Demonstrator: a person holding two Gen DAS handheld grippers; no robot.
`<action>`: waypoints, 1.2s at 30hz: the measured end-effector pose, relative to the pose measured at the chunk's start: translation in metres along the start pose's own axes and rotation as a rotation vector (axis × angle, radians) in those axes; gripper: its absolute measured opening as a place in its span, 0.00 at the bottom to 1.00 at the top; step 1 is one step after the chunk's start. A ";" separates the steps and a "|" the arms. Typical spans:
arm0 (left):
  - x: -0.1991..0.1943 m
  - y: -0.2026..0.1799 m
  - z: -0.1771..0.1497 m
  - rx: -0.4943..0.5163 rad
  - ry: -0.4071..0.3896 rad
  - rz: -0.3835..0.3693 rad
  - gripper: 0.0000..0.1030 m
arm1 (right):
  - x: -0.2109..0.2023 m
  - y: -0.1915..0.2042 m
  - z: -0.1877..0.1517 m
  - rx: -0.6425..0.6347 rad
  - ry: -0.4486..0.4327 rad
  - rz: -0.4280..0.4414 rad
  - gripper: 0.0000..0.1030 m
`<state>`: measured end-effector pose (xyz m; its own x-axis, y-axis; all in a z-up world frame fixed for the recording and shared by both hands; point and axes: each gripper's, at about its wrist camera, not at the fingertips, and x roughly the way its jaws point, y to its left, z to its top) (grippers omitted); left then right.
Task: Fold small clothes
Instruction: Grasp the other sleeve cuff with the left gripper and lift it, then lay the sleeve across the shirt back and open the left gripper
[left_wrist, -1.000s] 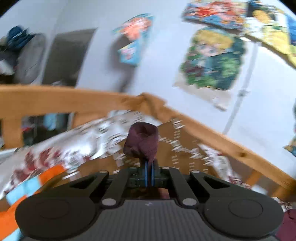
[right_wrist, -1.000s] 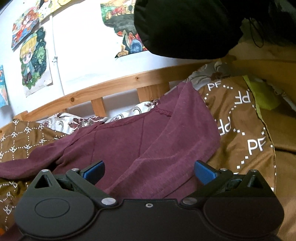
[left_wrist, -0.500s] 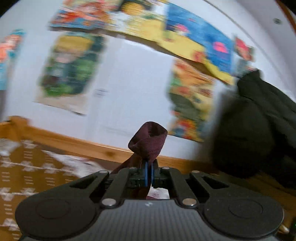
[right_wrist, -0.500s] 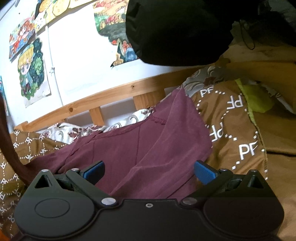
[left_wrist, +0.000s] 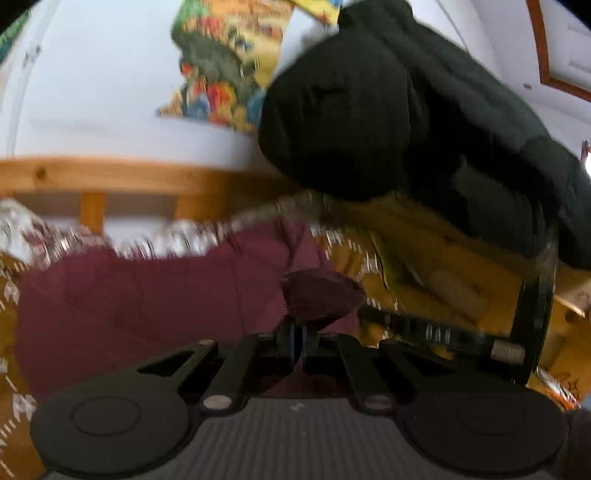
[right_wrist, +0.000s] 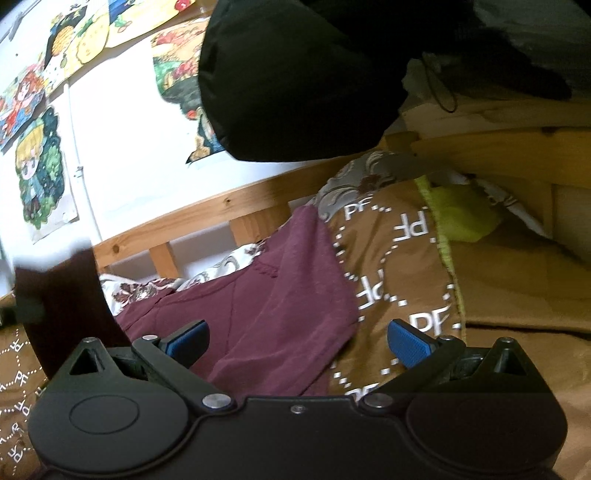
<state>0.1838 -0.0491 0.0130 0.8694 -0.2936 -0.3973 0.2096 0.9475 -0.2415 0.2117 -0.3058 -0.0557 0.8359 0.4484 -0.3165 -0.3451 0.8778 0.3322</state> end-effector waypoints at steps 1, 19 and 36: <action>0.003 0.002 -0.006 -0.001 0.019 -0.001 0.03 | 0.000 -0.002 0.000 0.004 -0.001 -0.004 0.99; -0.021 0.044 -0.029 -0.095 0.157 0.141 0.89 | 0.013 0.010 -0.014 -0.029 0.082 0.048 0.99; -0.010 0.215 -0.025 -0.443 0.143 0.503 0.13 | 0.028 0.050 -0.045 -0.259 0.194 0.139 0.99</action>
<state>0.2091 0.1541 -0.0576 0.7394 0.1261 -0.6613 -0.4333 0.8409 -0.3242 0.1986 -0.2416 -0.0879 0.6856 0.5681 -0.4553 -0.5673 0.8088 0.1549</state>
